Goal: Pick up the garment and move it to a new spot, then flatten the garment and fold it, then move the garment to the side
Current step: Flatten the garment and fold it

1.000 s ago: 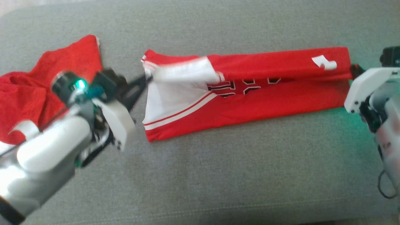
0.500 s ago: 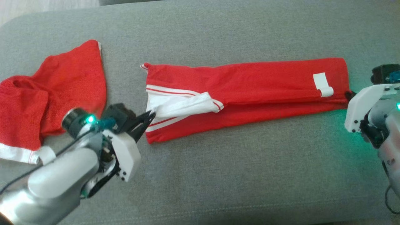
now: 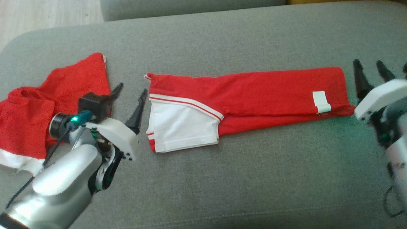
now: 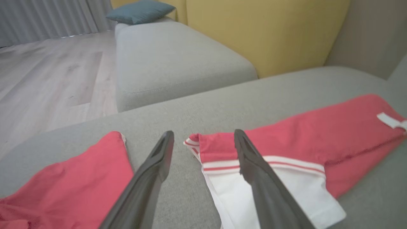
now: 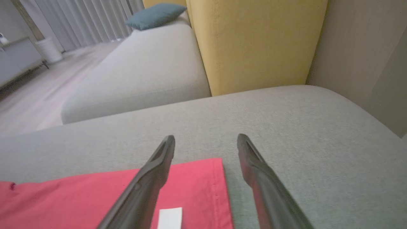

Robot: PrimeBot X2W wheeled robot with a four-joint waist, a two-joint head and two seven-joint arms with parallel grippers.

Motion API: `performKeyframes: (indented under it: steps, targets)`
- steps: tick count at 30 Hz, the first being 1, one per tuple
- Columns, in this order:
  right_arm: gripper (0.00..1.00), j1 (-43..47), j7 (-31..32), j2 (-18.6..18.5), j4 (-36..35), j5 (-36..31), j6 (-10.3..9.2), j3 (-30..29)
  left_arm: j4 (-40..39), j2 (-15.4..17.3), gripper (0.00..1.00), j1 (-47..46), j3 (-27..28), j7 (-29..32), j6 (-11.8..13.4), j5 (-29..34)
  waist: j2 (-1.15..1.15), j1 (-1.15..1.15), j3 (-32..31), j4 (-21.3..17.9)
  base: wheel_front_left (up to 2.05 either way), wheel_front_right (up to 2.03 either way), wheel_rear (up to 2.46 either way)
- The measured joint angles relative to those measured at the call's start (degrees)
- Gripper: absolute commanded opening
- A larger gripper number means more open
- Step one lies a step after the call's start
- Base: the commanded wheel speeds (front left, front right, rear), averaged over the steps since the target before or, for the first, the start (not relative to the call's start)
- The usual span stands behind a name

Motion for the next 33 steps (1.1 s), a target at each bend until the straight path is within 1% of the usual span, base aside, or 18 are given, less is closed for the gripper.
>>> performKeyframes:
  steps: [4, 7, 10, 11, 14, 15, 18, 21, 23, 28, 33]
  targets:
    - [1.0, 4.9, -6.7, 3.1, -4.7, -0.5, 0.0, -1.3, -3.8, -3.1, 1.0, 5.1, 11.8, 0.0, 2.3, 3.7, 0.0, 0.0, -1.2, 0.3, 0.0, 0.0, 0.0]
    - [1.0, 8.0, -10.1, 4.7, -7.7, -3.4, 0.0, -2.2, -6.5, -6.1, 1.0, 10.4, 20.3, 0.0, 2.2, 7.6, 0.0, 0.0, -2.1, 0.3, 0.0, 0.0, 0.0]
    - [1.0, 11.1, -11.8, 6.6, -10.5, -7.1, 0.0, -4.3, -8.7, -9.8, 1.0, 16.8, 27.3, 0.0, -0.1, 11.9, 0.0, 0.0, -2.9, 0.4, 0.0, 0.0, 0.0]
    - [1.0, 12.3, -12.2, 6.9, -11.4, -9.5, 0.0, -5.0, -9.4, -11.2, 1.0, 18.8, 29.6, 0.0, -0.9, 13.5, 0.0, 0.0, -3.2, 0.4, 0.0, 0.0, 0.0]
    - [1.0, 16.2, -12.8, 9.2, -14.6, -13.3, 0.0, -8.9, -10.2, -15.4, 1.0, 23.5, 36.4, 0.0, -3.3, 17.7, 0.0, 0.0, -3.4, 0.6, 0.0, 0.0, 0.0]
    - [1.0, 16.2, -12.8, 9.2, -14.6, -13.3, 0.0, -8.9, -10.2, -15.4, 1.0, 23.5, 36.4, 0.0, -3.3, 17.7, 0.0, 0.0, -3.4, 0.6, 0.0, 0.0, 0.0]
    - [1.0, 20.1, -12.8, 11.7, -17.6, -17.1, 0.0, -11.3, -10.0, -19.1, 1.0, 27.2, 41.4, 0.0, -6.6, 21.3, 0.0, 0.0, -3.7, 0.5, 0.0, 0.0, 0.0]
    - [1.0, 23.3, -12.8, 14.0, -20.5, -19.3, 0.0, -14.4, -9.7, -22.5, 1.0, 30.0, 45.7, 0.0, -10.3, 24.9, 0.0, 0.0, -4.0, 0.5, 0.0, 0.0, 0.0]
    - [1.0, 24.7, -12.8, 14.7, -21.6, -20.8, 0.0, -14.8, -9.4, -24.1, 1.0, 31.3, 47.8, 0.0, -12.1, 27.5, 0.0, 0.0, -4.1, 0.4, 0.0, 0.0, 0.0]
    - [1.0, 25.9, -12.8, 16.1, -23.3, -22.6, 0.0, -15.6, -8.2, -26.6, 1.0, 32.3, 51.2, 0.0, -15.7, 31.7, 0.0, 0.0, -4.2, 0.4, 0.0, 0.0, 0.0]
    - [1.0, 25.8, -12.7, 16.2, -23.7, -23.1, 0.0, -18.2, -8.0, -27.8, 1.0, 32.2, 53.7, 0.0, -17.9, 33.7, 0.0, 0.0, -3.1, 0.7, 0.0, 0.0, 0.0]
